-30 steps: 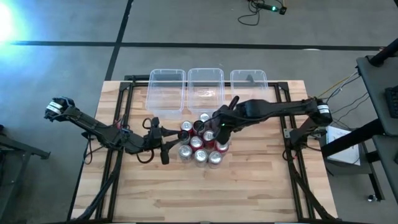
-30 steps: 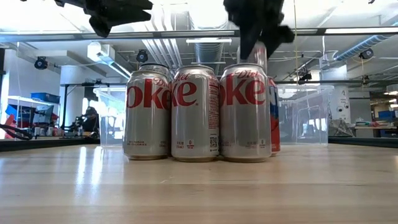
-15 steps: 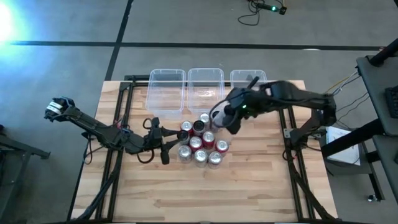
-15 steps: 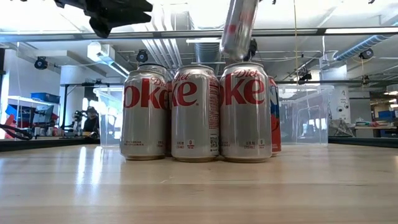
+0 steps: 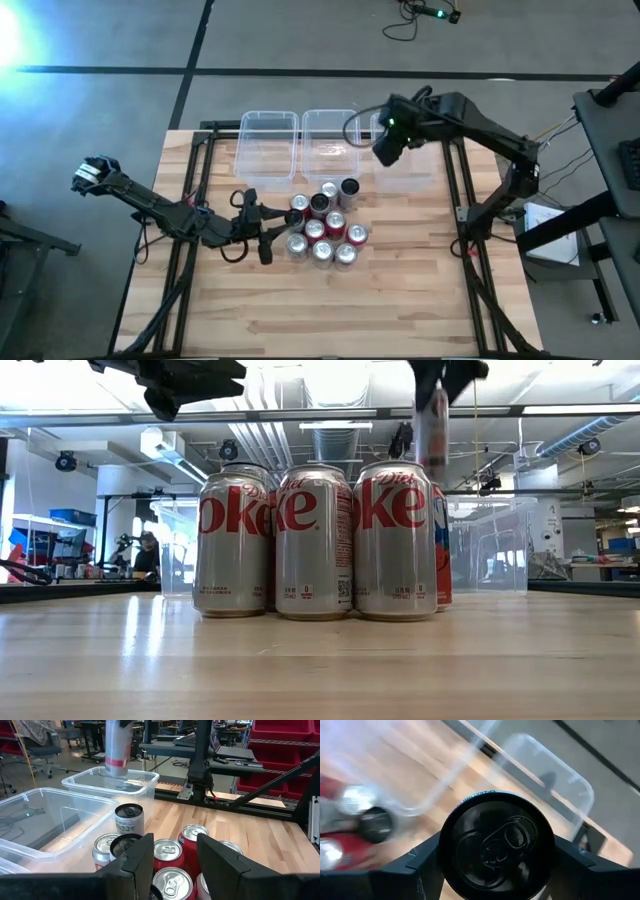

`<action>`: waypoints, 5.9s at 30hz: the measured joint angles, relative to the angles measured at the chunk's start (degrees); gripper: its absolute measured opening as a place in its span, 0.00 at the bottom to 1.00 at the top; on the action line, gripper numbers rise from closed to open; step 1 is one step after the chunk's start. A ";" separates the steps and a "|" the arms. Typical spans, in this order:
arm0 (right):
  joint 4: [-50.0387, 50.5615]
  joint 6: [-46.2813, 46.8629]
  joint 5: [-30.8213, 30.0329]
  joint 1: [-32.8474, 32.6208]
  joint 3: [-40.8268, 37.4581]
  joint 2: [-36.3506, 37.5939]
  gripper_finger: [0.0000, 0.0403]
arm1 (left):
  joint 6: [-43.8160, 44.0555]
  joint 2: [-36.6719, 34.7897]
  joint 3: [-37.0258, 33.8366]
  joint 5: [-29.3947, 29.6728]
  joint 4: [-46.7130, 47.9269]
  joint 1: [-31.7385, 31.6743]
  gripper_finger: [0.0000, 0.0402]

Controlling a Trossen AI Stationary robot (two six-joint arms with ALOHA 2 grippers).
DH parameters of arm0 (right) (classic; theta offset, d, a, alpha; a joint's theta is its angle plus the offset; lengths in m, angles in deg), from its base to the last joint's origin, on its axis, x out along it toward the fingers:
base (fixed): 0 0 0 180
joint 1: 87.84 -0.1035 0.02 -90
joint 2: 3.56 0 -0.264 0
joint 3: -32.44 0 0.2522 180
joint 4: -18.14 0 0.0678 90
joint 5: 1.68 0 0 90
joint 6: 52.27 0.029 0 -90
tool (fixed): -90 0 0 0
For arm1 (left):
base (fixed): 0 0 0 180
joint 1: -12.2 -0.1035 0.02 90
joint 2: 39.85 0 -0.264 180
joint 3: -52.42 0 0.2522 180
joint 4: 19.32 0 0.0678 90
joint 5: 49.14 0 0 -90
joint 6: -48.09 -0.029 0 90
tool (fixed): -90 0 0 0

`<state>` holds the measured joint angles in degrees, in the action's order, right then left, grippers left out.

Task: Sort soda cans
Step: Put the middle right white-pink soda can into the right transparent bin, then put the top white-pink soda can into the right transparent bin

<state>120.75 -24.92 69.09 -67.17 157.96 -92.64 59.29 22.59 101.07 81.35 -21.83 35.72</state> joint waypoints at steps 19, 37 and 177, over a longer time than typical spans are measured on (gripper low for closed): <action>-31.98 -5.19 9.84 17.57 -32.78 4.88 0.62 | -0.16 0.07 0.00 -0.77 1.86 0.00 0.33; -42.93 -4.47 13.32 23.91 -35.12 -3.49 0.64 | -0.41 0.15 0.00 -0.62 2.60 0.00 0.33; -24.08 -16.68 15.59 -17.70 -20.10 2.95 0.63 | 1.33 0.17 -0.04 -0.55 3.63 -0.64 0.33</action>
<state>96.67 -41.60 84.68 -84.87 137.87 -89.69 60.62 22.76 101.03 80.81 -18.20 35.09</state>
